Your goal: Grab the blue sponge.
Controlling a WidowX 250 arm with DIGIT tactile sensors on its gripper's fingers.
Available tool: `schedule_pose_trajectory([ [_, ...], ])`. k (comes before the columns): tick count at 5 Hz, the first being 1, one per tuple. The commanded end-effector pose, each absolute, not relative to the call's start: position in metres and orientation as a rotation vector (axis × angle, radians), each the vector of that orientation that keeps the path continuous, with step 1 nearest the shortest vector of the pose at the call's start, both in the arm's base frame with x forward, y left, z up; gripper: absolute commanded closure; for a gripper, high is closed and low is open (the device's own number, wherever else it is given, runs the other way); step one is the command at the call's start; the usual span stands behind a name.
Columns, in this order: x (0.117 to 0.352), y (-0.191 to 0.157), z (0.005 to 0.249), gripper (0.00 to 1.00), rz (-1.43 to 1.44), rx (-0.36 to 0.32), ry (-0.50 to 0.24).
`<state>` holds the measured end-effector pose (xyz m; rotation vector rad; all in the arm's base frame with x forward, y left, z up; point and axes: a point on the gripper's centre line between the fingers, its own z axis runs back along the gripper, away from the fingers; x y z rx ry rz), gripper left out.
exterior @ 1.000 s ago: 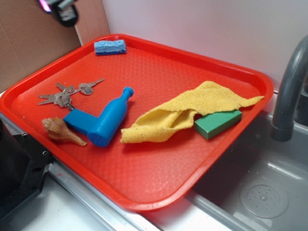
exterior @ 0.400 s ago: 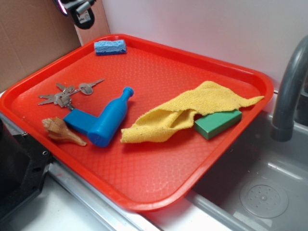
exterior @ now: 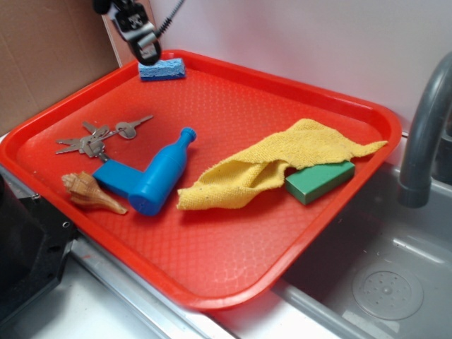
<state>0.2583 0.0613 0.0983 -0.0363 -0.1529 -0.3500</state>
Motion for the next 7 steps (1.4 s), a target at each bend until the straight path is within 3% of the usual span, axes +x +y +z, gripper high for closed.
schedule_pose_trajectory([
  [1, 0.320, 0.098, 0.101, 0.00, -0.394, 0.045, -0.281],
  [2, 0.328, 0.124, 0.097, 0.00, -0.418, 0.054, -0.299],
  [3, 0.333, 0.135, 0.088, 0.00, -0.482, 0.075, -0.268],
  [4, 0.326, 0.146, 0.079, 0.00, -0.514, 0.055, -0.258],
  [5, 0.323, 0.152, 0.066, 0.00, -0.539, 0.090, -0.229],
  [7, 0.339, 0.149, 0.043, 0.00, -0.556, 0.095, -0.187],
])
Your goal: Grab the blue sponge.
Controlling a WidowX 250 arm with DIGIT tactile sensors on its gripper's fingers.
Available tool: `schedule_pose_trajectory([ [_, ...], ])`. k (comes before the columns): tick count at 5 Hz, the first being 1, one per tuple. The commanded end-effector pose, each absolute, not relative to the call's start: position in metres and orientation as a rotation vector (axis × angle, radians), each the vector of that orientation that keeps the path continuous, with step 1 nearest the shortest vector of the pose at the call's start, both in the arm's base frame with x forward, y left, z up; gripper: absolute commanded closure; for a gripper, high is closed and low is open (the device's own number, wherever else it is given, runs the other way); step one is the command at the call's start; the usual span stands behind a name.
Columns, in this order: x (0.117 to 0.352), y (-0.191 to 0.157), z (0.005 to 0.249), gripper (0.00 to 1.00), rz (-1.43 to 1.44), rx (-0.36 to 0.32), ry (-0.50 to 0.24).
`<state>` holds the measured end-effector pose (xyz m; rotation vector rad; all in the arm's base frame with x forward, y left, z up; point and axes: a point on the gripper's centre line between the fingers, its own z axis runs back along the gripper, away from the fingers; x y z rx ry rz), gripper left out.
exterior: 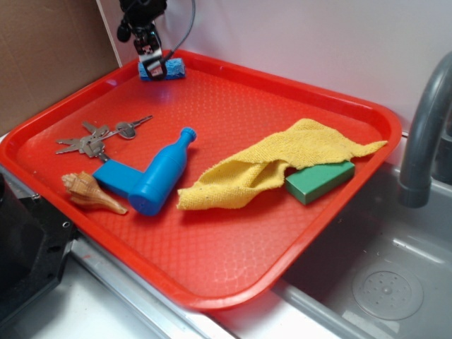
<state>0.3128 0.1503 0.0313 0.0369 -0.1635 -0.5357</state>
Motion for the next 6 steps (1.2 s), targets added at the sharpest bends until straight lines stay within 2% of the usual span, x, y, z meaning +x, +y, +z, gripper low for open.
schedule_pose_trajectory([
  [1, 0.335, 0.139, 0.026, 0.00, -0.574, 0.111, -0.128],
  [2, 0.324, 0.122, 0.019, 1.00, -0.539, 0.116, -0.129],
  [3, 0.314, 0.103, 0.037, 1.00, -0.552, 0.144, -0.193],
  [4, 0.305, 0.096, 0.053, 1.00, -0.523, 0.133, -0.248],
  [5, 0.294, 0.076, 0.071, 1.00, -0.508, 0.163, -0.258],
  [6, 0.265, 0.054, 0.121, 1.00, -0.358, 0.104, -0.303],
])
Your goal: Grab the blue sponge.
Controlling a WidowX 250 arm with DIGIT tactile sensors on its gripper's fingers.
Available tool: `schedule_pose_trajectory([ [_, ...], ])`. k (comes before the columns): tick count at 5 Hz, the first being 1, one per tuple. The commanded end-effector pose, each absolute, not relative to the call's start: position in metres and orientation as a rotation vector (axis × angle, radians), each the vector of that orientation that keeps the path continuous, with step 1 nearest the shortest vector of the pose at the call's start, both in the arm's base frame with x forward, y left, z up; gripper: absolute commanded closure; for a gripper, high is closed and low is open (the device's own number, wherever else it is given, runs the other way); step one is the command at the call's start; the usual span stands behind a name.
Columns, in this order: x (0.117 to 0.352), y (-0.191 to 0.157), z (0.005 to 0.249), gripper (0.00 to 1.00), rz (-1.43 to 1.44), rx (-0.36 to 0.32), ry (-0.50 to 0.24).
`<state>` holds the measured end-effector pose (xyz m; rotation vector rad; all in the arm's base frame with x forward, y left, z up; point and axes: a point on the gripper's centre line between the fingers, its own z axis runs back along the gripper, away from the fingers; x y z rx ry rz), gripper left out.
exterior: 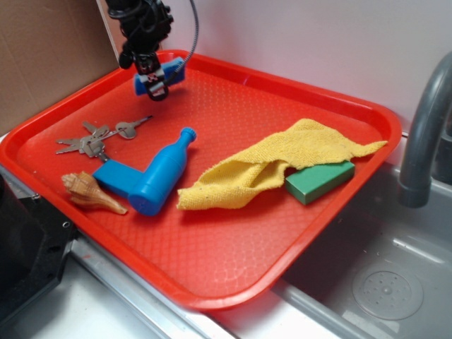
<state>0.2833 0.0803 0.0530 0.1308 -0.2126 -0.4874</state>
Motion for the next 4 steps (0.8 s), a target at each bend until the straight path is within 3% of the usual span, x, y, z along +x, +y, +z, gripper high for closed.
schedule_pose_trajectory([
  [1, 0.248, 0.036, 0.156, 1.00, -0.193, 0.063, -0.290],
  [2, 0.237, 0.039, 0.181, 1.00, -0.052, -0.046, -0.235],
  [3, 0.242, 0.055, 0.189, 1.00, 0.031, -0.113, -0.133],
  [4, 0.245, 0.066, 0.194, 1.00, 0.118, -0.125, -0.066],
])
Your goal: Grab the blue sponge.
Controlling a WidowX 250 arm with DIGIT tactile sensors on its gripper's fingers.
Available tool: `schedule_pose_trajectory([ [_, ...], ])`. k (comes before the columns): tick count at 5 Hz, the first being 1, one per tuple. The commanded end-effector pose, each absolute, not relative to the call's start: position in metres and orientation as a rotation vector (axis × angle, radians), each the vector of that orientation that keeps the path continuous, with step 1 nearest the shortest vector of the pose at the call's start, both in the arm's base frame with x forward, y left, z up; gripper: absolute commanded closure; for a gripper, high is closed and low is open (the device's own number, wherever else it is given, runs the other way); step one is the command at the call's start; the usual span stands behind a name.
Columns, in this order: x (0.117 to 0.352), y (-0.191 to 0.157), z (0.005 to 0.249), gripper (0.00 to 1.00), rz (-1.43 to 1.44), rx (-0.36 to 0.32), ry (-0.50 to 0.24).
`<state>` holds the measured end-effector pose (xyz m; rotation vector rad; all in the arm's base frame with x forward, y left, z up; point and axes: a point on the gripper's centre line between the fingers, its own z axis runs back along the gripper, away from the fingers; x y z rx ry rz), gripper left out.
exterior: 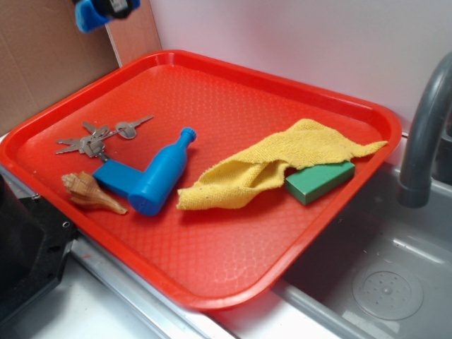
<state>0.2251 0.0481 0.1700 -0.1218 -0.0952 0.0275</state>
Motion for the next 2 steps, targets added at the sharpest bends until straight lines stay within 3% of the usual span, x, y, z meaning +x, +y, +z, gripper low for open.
schedule_pose_trajectory([
  [1, 0.2429, 0.0604, 0.2040, 1.00, 0.052, -0.120, -0.054],
  [2, 0.2455, 0.0543, 0.2068, 1.00, 0.035, -0.078, -0.029],
])
